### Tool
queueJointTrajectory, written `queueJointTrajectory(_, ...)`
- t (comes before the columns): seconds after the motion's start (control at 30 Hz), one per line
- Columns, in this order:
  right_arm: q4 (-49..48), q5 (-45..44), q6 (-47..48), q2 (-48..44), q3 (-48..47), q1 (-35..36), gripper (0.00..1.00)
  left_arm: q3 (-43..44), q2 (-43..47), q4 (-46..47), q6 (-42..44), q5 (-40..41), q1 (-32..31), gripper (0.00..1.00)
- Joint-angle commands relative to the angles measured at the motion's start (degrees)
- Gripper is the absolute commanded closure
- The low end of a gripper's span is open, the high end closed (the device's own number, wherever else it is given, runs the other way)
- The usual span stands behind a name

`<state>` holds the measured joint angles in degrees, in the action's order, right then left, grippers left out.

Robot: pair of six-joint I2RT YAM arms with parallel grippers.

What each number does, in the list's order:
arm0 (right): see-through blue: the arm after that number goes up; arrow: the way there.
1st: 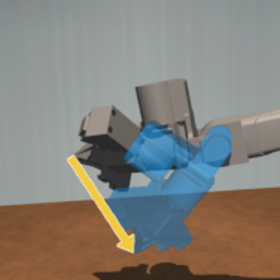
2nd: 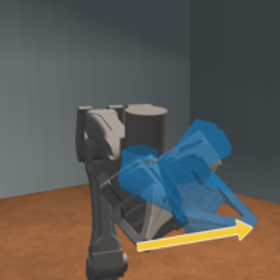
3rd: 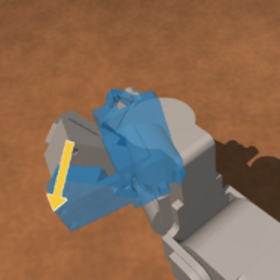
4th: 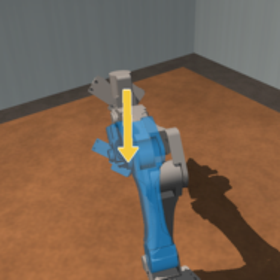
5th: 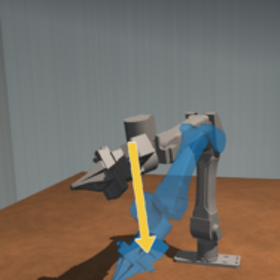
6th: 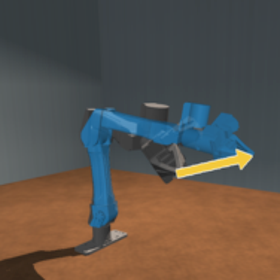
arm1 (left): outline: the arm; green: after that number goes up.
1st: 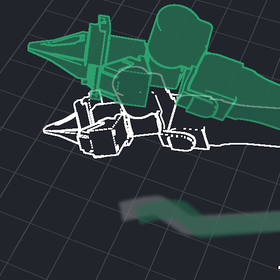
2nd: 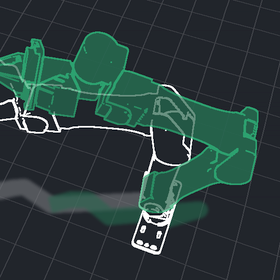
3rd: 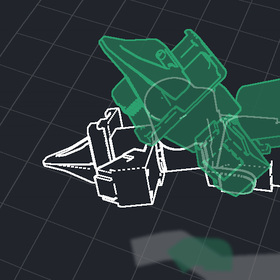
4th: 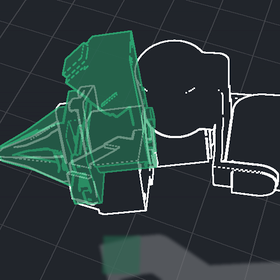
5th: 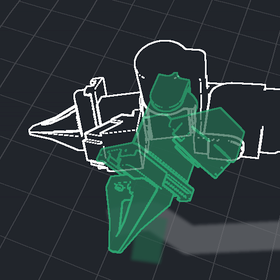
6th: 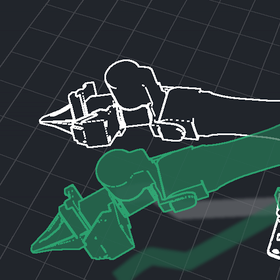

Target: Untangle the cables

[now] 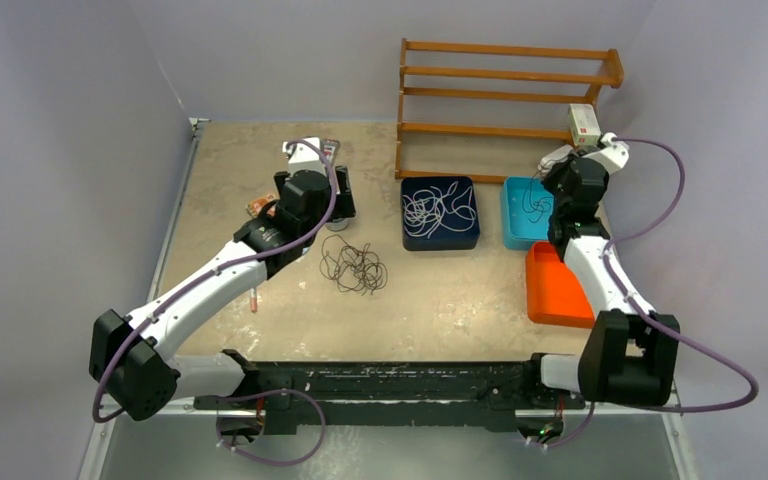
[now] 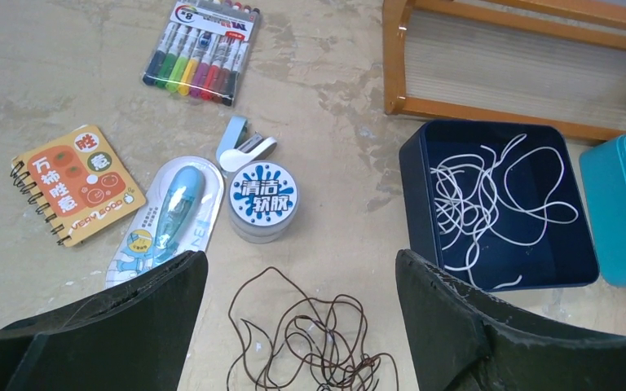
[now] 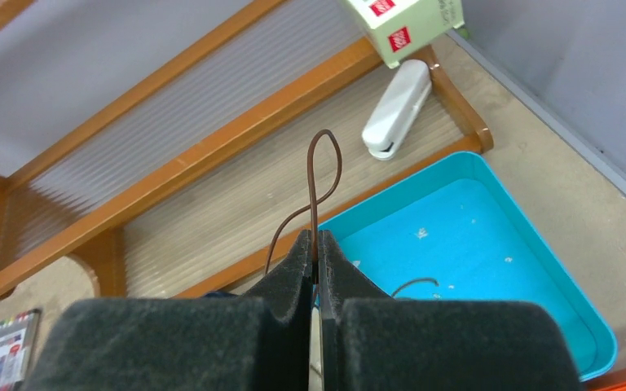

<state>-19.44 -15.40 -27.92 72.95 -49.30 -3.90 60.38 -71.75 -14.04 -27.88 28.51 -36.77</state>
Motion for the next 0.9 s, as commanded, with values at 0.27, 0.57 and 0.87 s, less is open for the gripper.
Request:
queueJointTrajectory(0.27, -7.6, 2.8, -4.2, 10.9, 0.3, -3.7, 1.00, 1.4, -1.4, -0.2, 1.7, -1.0, 0.3, 0.16)
queueJointTrajectory(0.57, -8.2, 7.0, -6.6, 18.1, 0.4, -4.5, 0.90, 1.5, -2.2, -0.5, 1.3, -1.5, 0.4, 0.17)
queueJointTrajectory(0.87, -5.6, 3.0, -8.0, 19.5, 1.1, -4.7, 0.66, 1.7, -2.8, -0.7, 1.3, -1.7, 0.5, 0.17)
